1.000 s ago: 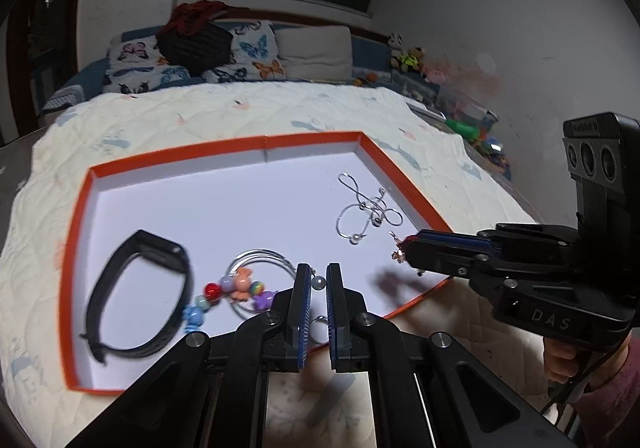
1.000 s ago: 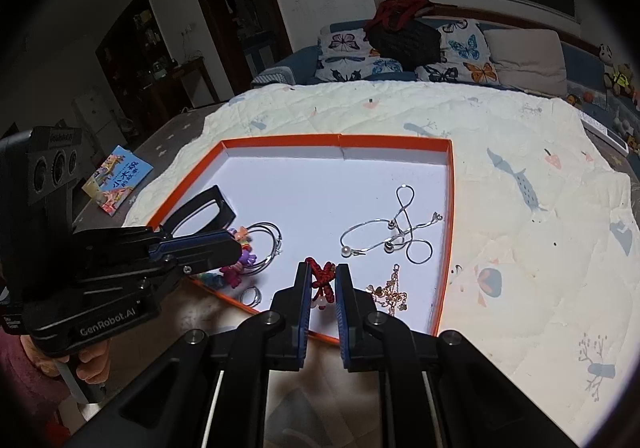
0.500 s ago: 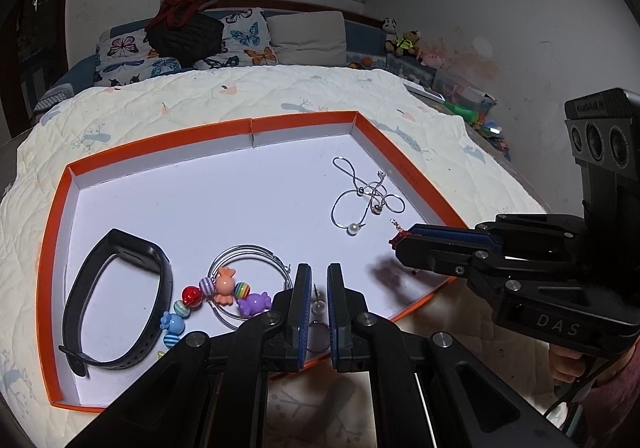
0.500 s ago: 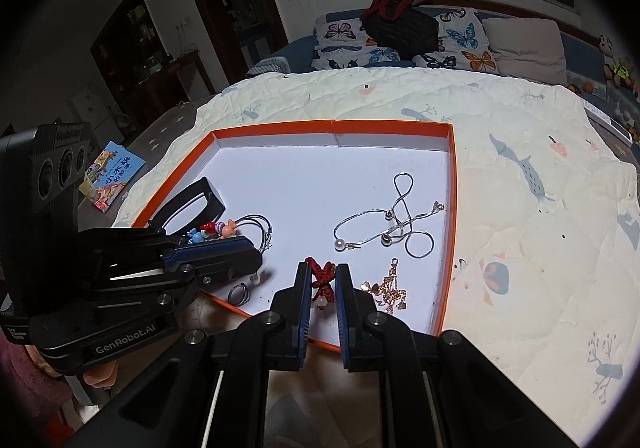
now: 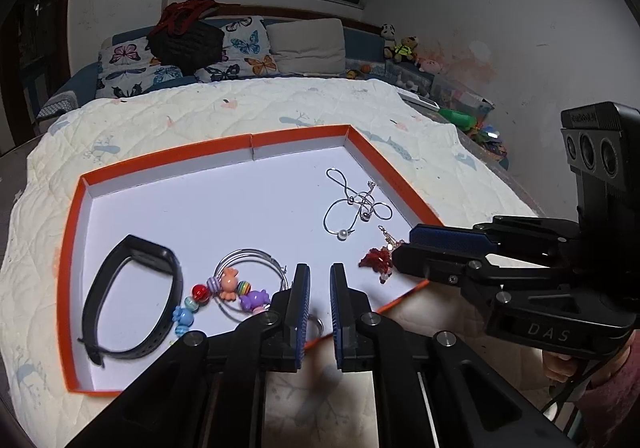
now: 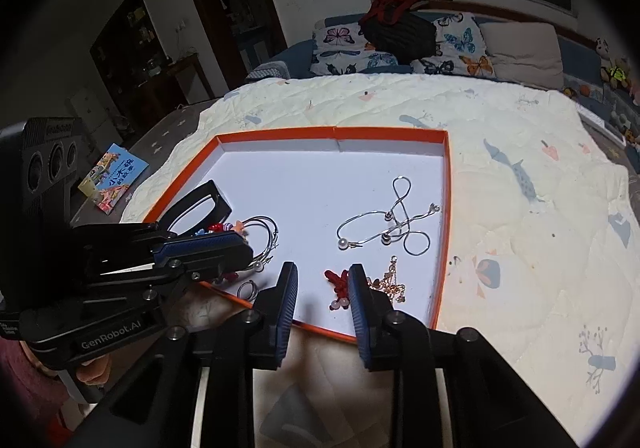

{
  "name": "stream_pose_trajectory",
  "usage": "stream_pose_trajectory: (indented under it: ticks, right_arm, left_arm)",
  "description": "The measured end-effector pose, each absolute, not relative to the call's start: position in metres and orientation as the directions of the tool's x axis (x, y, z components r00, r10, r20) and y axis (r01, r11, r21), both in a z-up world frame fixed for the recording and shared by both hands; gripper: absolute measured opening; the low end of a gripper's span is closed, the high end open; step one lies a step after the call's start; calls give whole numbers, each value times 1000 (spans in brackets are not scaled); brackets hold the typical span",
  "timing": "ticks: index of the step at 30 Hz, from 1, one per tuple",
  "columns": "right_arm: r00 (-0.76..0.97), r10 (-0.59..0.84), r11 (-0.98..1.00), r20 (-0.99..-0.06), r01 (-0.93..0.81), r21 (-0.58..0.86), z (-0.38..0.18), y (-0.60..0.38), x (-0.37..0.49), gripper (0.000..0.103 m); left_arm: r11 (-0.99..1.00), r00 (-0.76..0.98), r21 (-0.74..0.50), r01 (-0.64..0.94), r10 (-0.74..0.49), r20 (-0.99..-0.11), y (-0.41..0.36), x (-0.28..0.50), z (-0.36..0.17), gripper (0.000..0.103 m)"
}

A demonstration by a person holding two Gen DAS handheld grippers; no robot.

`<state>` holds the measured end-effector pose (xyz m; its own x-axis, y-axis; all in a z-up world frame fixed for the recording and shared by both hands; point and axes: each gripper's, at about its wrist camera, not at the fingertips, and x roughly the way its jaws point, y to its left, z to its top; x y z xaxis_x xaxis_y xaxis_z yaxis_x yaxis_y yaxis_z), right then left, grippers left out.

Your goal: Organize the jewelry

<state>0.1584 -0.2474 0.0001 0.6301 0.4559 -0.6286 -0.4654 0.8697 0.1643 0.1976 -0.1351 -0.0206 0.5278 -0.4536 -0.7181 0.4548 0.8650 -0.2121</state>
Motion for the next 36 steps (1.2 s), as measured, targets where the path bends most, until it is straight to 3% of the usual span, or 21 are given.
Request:
stream_pose_trajectory:
  ticks: [1, 4, 5, 9, 16, 28, 36]
  right_arm:
    - [631, 458, 869, -626, -466, 165, 1, -248, 156, 29]
    - [641, 445, 875, -625, -460, 152, 4, -249, 147, 29]
    - [647, 434, 880, -627, -453, 142, 4, -249, 143, 29]
    - [655, 417, 890, -630, -437, 134, 3, -251, 131, 29]
    - [663, 382, 906, -644, -406, 120, 0, -249, 112, 43]
    - [676, 320, 923, -664, -380, 58, -3, -241, 84, 49]
    - [685, 289, 931, -668, -363, 30, -4, -238, 72, 50]
  left_arm:
    - [869, 533, -211, 449, -449, -717, -134, 194, -18, 23]
    - [886, 577, -188, 423, -424, -698, -127, 180, -10, 63]
    - [892, 595, -176, 416, -413, -689, -126, 175, -6, 68]
    - [905, 625, -148, 399, -387, -678, -118, 156, 5, 69]
    - [932, 668, -102, 348, -322, -671, -101, 122, 13, 85]
    - [955, 723, -27, 297, -243, -647, -82, 70, 24, 100]
    - [968, 729, 2, 253, -189, -658, -72, 56, 21, 102]
